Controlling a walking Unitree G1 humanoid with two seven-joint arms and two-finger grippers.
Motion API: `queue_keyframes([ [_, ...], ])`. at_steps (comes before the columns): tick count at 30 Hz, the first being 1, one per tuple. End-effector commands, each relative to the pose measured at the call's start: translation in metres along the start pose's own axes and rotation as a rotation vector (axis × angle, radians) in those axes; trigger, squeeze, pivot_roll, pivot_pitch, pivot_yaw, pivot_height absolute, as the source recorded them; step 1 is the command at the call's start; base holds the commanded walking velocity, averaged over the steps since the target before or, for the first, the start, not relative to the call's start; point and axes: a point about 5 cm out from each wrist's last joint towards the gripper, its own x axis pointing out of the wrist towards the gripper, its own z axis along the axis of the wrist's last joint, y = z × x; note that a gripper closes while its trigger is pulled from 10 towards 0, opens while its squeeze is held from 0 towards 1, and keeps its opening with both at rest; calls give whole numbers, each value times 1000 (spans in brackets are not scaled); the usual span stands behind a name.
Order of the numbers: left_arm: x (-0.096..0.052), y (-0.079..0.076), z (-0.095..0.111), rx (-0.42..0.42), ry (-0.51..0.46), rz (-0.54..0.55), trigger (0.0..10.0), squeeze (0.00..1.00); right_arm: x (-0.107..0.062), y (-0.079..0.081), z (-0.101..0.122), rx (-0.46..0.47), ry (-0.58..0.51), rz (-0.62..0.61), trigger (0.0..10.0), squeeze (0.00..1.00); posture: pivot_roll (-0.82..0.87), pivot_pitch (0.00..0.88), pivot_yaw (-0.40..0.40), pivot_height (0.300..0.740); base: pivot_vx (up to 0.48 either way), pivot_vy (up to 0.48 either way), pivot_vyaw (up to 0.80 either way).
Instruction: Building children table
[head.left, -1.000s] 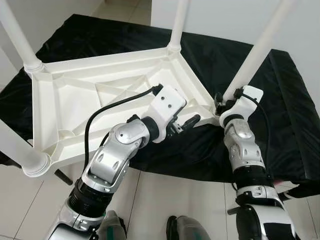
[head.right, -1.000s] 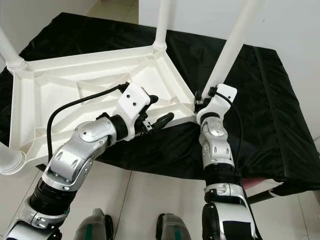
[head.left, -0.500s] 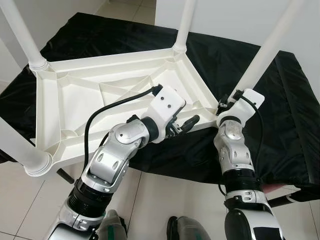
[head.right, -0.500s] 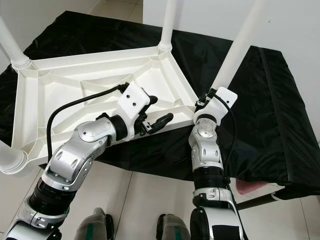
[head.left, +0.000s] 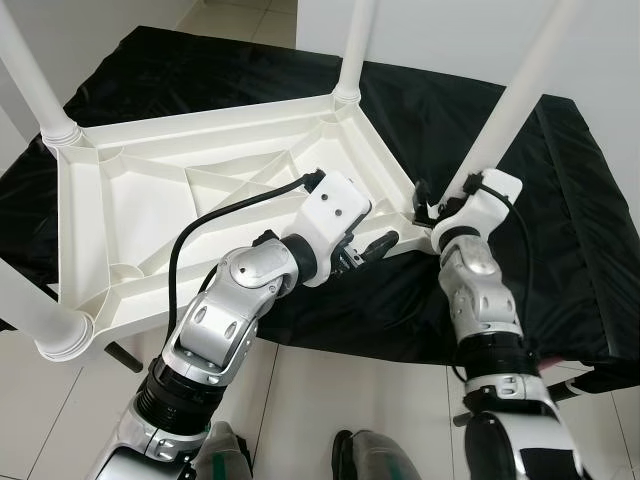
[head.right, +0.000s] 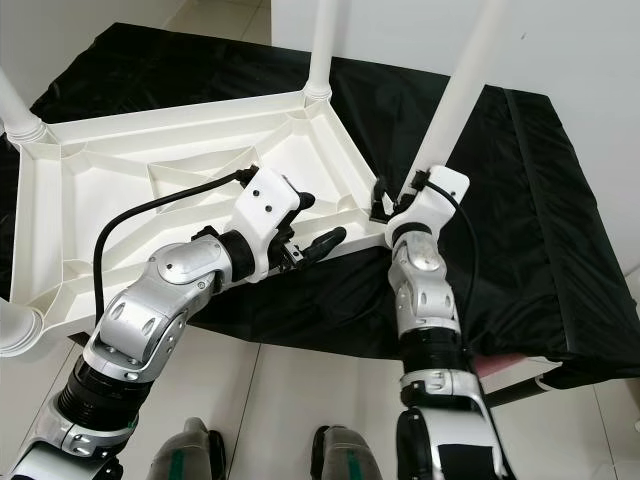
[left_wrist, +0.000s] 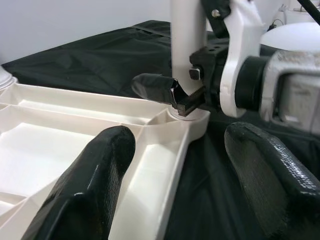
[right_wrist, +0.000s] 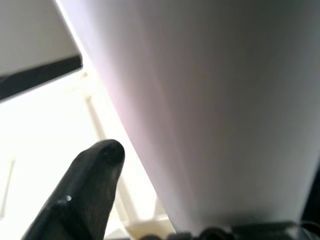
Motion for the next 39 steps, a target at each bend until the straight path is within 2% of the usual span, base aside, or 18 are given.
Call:
queue_keyframes([
  [1,-2,-1,1,-7,-2,7,10000,0,2,1,0,1,18,57,10000,400,-18,54,-48,740,0,0,0],
  [2,-1,0,1,-6,-2,7,10000,0,4,-1,1,-19,27,84,10000,0,-18,54,-48,740,0,0,0],
  [3,-1,0,1,-5,-2,8,10000,0,6,-3,1,-31,31,130,10000,0,-17,51,-48,740,0,0,0],
  [7,-1,1,2,-2,-4,9,10000,0,8,-8,2,-58,39,184,10000,0,-14,48,-48,740,0,0,0],
  [9,-1,1,2,0,-5,11,10000,0,8,-11,0,-126,43,269,10000,0,-14,45,-47,740,0,0,0],
  [10,-1,1,2,0,-5,11,10000,0,8,-11,0,-126,43,269,10000,0,-14,45,-47,740,0,0,0],
  [12,-1,1,2,1,-6,10,10000,0,7,-13,-5,-137,73,343,10000,0,-15,44,-46,740,0,0,0],
  [15,0,0,3,2,-10,3,10000,0,8,-22,-11,-129,98,363,10000,0,-18,37,-46,740,0,0,0],
  [18,0,0,3,1,-11,2,10000,0,7,-24,-12,-133,103,372,10000,0,-18,36,-44,740,0,0,0],
  [19,1,-1,4,0,-13,0,10000,0,6,-27,-16,-136,114,382,9059,0,-19,32,-42,740,0,0,0],
  [20,1,-1,4,1,-12,-1,10000,0,6,-29,-17,-151,115,379,3255,0,-19,31,-42,740,0,0,0],
  [21,1,-1,4,1,-13,-3,10000,0,6,-30,-18,-152,116,382,863,0,-19,31,-42,740,0,0,0],
  [22,1,-1,4,1,-13,-3,10000,0,6,-30,-18,-152,116,382,863,0,-19,31,-42,740,0,0,0],
  [23,1,-1,4,2,-13,-4,10000,0,6,-32,-19,-152,116,381,0,0,-20,27,-39,740,0,0,0],
  [31,2,-2,4,7,-13,-15,10000,0,6,-33,-21,-147,108,388,0,0,-28,17,-37,740,0,0,0],
  [39,3,-5,3,2,-14,-24,10000,0,3,-28,-22,-97,74,358,0,0,-32,19,-46,740,0,0,0],
])
